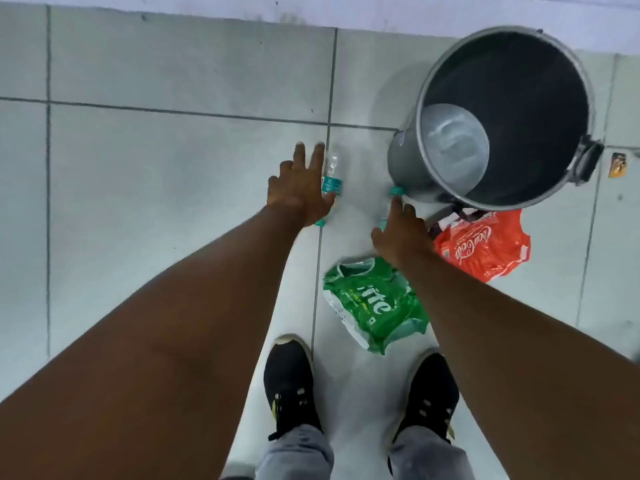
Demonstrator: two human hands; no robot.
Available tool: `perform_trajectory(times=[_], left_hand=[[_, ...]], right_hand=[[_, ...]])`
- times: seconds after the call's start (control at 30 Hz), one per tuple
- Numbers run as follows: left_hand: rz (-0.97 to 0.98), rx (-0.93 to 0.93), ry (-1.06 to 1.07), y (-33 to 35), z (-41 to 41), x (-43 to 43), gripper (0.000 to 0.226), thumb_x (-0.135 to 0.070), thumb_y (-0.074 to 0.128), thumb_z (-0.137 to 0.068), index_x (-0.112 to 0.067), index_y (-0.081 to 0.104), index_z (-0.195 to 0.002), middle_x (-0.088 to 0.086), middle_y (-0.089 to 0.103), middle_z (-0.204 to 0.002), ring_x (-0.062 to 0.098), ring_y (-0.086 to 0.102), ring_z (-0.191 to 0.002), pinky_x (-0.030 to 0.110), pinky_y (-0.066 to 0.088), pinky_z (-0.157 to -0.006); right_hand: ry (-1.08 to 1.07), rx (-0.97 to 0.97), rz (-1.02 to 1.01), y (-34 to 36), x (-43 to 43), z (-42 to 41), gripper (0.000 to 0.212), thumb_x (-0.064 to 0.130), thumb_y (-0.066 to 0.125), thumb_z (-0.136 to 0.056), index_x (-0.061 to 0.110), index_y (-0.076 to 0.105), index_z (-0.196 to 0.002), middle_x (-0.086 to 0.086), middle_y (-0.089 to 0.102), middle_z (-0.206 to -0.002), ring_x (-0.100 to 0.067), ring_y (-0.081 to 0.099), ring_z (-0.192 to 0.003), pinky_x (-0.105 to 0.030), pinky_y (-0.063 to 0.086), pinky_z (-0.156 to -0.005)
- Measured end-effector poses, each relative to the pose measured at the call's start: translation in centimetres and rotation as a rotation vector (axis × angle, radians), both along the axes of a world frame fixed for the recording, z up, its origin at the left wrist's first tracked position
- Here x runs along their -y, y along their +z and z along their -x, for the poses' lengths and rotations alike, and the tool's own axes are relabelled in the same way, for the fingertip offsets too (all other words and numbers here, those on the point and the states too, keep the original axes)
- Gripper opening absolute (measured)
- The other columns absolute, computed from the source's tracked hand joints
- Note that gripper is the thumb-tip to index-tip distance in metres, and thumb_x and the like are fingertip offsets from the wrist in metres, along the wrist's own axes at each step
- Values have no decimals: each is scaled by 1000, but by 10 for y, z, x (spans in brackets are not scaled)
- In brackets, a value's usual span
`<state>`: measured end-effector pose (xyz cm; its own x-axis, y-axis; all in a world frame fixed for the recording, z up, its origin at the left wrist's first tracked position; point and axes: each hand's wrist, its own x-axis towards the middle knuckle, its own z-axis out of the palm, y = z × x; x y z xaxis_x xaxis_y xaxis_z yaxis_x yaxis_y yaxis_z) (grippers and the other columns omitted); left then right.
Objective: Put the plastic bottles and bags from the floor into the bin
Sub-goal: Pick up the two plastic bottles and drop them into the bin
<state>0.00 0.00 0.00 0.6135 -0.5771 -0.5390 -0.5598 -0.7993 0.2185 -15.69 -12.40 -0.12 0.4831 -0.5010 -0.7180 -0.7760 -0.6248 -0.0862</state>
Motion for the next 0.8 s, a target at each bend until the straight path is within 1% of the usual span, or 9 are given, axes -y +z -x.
perform_trajectory(times=[0.1, 0.23, 0.33, 0.43, 0.57, 0.7, 0.8], left_hand=[[-28, -68, 100, -23, -4, 7, 96, -54, 59, -88, -28, -4, -155, 12, 5, -164, 39, 29, -139, 54, 40, -101], [13, -60, 78, -52, 1, 11, 96, -51, 62, -87, -27, 0, -155, 12, 20, -159, 38, 45, -129, 50, 48, -93], [31, -93, 71, -63, 7, 16, 98, -45, 65, -85, -25, -1, -155, 13, 33, -152, 36, 56, -115, 47, 53, -86], [17, -98, 54, -61, 13, 17, 99, -39, 66, -84, -26, -1, -155, 14, 42, -142, 35, 58, -110, 45, 53, -82], [54, -7, 82, -27, 16, 5, 97, -44, 66, -82, -27, 5, -155, 13, 45, -139, 35, 56, -111, 46, 52, -80], [167, 62, 147, 31, 14, -6, 94, -51, 64, -81, -27, 9, -153, 10, 47, -140, 32, 56, -111, 46, 53, -78], [247, 112, 180, 79, 8, 4, 91, -52, 62, -81, -27, 12, -152, 10, 48, -138, 31, 57, -109, 47, 55, -77]], right_hand=[[-25, -25, 56, -25, 5, -2, 79, 31, 51, -97, 12, 6, -159, -18, 31, -155, -42, 48, -128, -48, 41, -99], [83, -12, 102, -52, 9, -4, 82, 26, 54, -98, 16, 2, -160, -16, 27, -158, -41, 56, -121, -46, 48, -90], [126, 36, 125, -58, 8, -8, 81, 26, 57, -97, 18, 5, -160, -12, 31, -155, -38, 57, -118, -44, 50, -87], [94, 103, 98, -51, 7, -14, 82, 28, 62, -94, 19, 12, -158, -13, 36, -150, -37, 58, -116, -44, 50, -87], [11, 224, 64, -11, 0, -17, 81, 27, 66, -90, 20, 18, -156, -13, 42, -145, -38, 59, -114, -45, 50, -87], [-16, 386, -22, 57, -14, -17, 81, 30, 67, -90, 18, 21, -156, -11, 43, -147, -37, 60, -115, -43, 50, -89], [-16, 543, -42, 111, -15, -12, 82, 33, 71, -88, 18, 25, -155, -7, 46, -146, -33, 62, -114, -39, 51, -86]])
